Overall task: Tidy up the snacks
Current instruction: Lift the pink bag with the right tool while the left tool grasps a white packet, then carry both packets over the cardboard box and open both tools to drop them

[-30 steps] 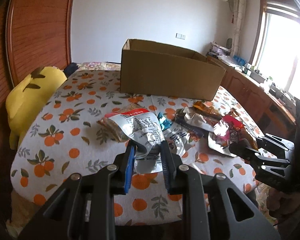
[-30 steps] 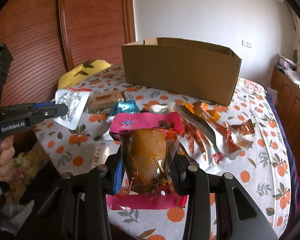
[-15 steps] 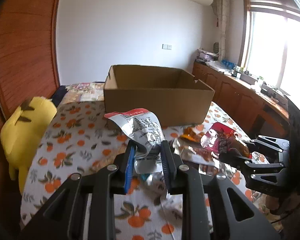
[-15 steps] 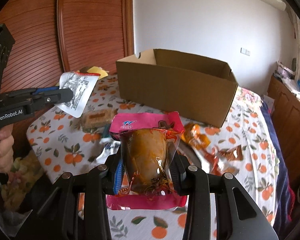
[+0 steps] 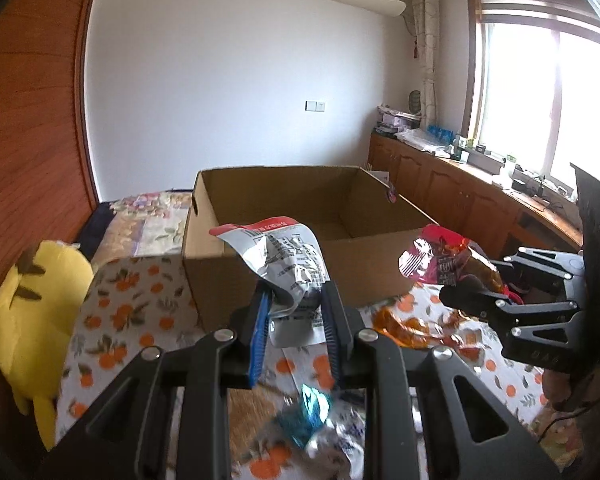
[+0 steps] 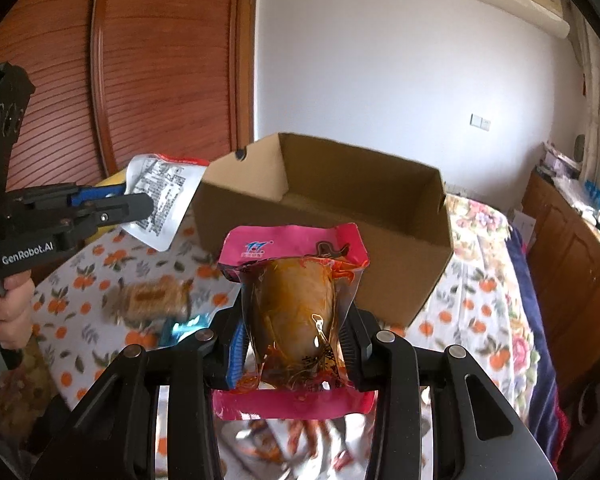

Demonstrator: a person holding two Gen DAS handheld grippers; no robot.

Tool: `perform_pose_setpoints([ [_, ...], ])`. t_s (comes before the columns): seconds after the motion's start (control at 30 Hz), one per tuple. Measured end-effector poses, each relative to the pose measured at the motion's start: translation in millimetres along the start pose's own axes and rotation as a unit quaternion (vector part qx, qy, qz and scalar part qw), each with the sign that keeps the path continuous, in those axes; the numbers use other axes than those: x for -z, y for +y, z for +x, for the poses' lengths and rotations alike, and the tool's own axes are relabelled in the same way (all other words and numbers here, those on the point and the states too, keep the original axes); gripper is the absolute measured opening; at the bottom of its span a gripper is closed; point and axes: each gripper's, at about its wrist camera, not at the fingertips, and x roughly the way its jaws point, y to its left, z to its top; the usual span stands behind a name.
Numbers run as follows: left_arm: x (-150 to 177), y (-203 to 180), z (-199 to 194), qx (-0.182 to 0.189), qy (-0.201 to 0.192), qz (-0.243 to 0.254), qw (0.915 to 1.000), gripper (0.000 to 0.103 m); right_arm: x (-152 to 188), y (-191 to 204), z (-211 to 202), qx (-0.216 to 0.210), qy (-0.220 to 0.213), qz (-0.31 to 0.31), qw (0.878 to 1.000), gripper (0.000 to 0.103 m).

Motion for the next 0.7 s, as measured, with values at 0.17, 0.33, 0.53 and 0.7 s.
perform_pose_setpoints([
  [0.17,-18,8,21,0.007,-0.004,0.006,0.9999,0.023,-23,-8,16,0.009,-0.002,-0.009,1.000,0.039],
  [0.33,-38,17,44,0.017,-0.007,0.007,0.9998,0.023,-47,-19,36,0.013,-0.002,-0.012,1.000,0.039],
  [0.53,-58,27,67,0.017,-0.008,0.013,0.9997,0.023,-72,-35,65,0.011,0.003,0.002,1.000,0.039],
  [0.7,-64,35,90,0.019,0.003,0.007,0.9998,0.023,-84,-44,91,0.017,0.012,0.003,1.000,0.039],
])
